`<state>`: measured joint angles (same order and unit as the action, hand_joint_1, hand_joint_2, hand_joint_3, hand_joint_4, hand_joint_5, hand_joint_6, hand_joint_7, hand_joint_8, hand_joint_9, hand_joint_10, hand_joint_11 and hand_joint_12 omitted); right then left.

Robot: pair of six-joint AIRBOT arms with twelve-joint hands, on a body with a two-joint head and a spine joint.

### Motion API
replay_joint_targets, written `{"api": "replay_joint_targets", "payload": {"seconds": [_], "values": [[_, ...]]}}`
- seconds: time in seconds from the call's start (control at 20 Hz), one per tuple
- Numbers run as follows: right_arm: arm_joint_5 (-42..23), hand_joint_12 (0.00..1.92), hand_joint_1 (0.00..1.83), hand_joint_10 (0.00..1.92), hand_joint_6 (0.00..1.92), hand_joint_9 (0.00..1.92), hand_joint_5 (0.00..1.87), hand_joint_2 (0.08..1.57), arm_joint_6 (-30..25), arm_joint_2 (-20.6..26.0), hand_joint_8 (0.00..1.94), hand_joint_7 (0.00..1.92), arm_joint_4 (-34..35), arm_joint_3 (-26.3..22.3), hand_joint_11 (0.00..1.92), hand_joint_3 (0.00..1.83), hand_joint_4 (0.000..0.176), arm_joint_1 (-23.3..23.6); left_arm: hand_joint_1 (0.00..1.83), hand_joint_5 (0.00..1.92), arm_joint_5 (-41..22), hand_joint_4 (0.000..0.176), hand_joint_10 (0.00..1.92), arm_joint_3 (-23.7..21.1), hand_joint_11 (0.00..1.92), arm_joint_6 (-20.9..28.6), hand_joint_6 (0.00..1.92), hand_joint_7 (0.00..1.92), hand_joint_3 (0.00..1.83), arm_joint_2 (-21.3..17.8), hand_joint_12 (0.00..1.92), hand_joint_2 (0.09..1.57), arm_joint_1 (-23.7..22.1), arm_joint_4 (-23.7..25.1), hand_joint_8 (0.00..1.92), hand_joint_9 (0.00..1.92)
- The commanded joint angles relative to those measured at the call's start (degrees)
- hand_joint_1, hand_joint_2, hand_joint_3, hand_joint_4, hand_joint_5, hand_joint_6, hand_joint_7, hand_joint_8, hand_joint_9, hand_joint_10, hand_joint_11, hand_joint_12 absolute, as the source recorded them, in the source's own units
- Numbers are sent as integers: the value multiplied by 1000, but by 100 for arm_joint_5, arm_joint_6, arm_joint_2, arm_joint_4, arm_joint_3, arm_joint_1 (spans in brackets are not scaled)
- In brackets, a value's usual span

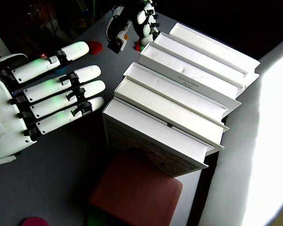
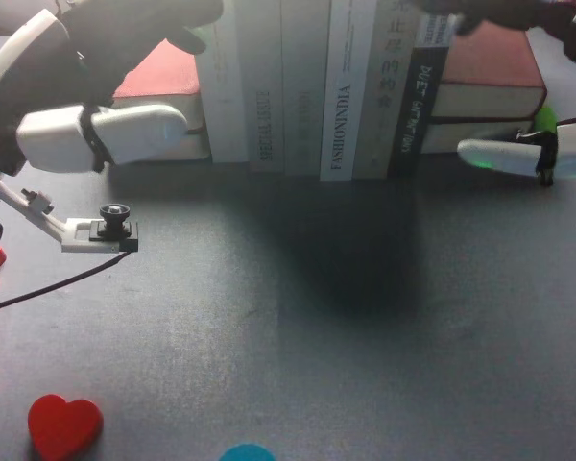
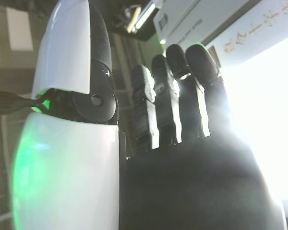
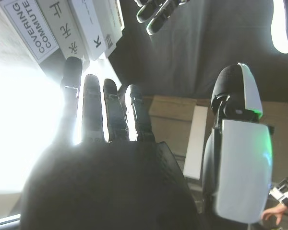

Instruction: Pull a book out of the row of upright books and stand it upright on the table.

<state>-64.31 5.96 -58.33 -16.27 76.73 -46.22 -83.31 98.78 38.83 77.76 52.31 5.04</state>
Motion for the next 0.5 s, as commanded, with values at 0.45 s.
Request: {"api": "replay_joint_targets", "payload": {"seconds": [0.45], "values": [[-978, 1329, 881, 0, 2, 257, 329, 1159, 568, 1066, 0, 237, -136, -838, 0, 58, 65, 739, 1067, 388, -715, 0, 366, -194, 0, 52, 1, 382, 3, -125, 1499, 938, 137, -429, 3, 264]]}}
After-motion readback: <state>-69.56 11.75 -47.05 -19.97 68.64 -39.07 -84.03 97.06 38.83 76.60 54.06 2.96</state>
